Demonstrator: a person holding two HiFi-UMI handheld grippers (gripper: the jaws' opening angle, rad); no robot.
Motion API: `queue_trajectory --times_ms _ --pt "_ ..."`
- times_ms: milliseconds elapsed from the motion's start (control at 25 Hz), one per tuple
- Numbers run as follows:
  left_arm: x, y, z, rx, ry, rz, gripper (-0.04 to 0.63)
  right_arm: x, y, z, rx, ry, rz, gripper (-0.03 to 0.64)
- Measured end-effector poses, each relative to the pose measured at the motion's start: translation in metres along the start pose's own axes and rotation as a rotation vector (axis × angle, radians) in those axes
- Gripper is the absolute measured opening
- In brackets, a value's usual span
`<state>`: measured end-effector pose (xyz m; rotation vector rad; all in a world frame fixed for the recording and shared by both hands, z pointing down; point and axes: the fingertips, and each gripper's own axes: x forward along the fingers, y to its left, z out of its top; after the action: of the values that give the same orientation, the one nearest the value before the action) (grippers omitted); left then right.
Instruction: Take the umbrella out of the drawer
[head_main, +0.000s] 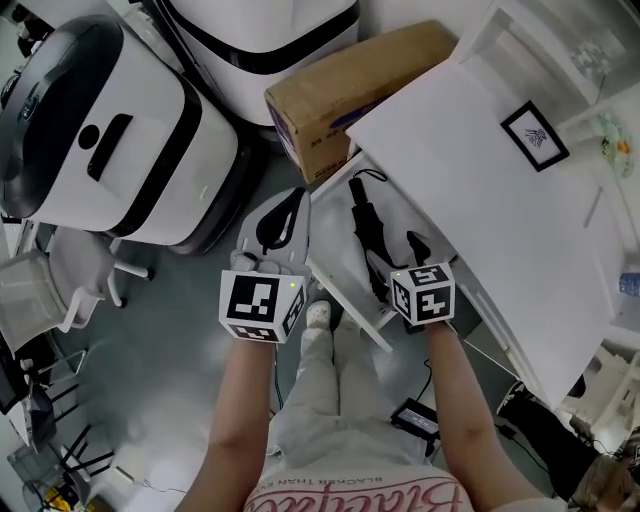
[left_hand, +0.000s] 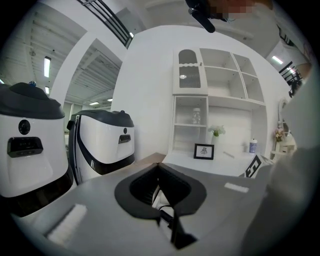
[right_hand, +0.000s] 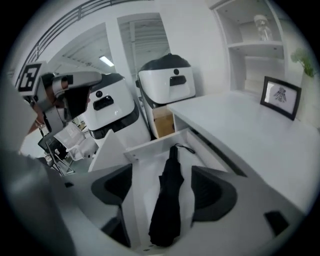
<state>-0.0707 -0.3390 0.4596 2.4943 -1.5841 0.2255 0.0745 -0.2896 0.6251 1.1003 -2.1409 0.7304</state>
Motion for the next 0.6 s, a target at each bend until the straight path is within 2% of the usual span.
queue_trajectory --times_ms 320,600 --pt "0.012 0.008 -0.023 0.006 0.030 -0.019 0.008 0.062 -0.006 -0.067 0.028 0.213 -0.009 0.345" --pt "0.015 0.020 -0.039 -0.004 0.044 -0.020 0.008 0.102 -0.011 -0.096 0.036 0.334 -0.029 0.345"
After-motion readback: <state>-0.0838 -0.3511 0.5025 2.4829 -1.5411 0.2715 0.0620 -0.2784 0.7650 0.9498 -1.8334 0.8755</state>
